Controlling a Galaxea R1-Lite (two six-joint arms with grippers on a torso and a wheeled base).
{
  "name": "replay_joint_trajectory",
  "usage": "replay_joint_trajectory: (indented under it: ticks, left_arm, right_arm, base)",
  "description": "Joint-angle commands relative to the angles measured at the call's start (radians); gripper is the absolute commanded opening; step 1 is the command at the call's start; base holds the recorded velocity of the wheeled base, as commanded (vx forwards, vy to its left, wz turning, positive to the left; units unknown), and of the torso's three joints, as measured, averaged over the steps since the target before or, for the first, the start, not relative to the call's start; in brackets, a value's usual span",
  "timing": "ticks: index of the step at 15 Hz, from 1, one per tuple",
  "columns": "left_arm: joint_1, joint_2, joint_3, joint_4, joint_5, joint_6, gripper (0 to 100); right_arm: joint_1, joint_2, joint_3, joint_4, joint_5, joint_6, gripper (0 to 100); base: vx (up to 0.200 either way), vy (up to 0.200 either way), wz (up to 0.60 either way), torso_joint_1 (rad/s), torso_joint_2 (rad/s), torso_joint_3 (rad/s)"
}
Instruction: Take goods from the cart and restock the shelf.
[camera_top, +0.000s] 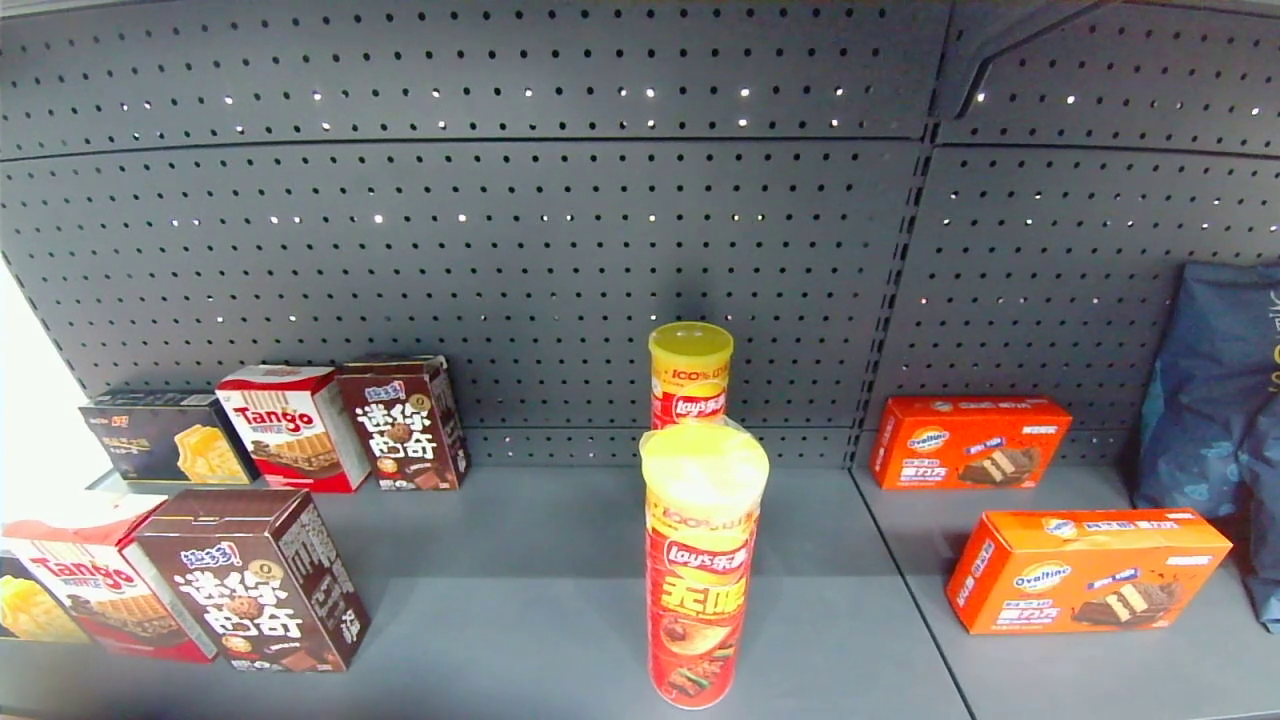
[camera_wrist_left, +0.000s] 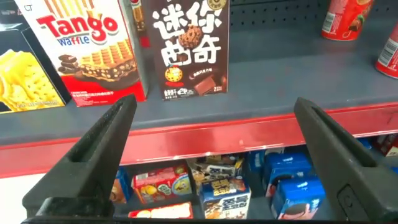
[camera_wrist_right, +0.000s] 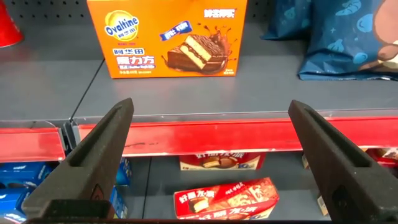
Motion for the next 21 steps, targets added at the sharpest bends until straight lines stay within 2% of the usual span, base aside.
replay_joint_trajectory:
  ticks: [1,21]
  left_arm:
    - [0.000,-0.002,0.000,-0.001,0.000,0.000,100]
    - [0.000,-0.002,0.000,0.001,0.000,0.000,100]
  right_arm:
    - [0.068,-0.068,0.000,-0.002,-0.001,0.004,100]
    - [0.073,-0.068,0.000,-0.001,0.010,0.004,100]
  base:
    - [0.000,0.000,0.00,0.000,0.00,0.000]
    - [-0.010,0.010,0.00,0.001,0.00,0.000]
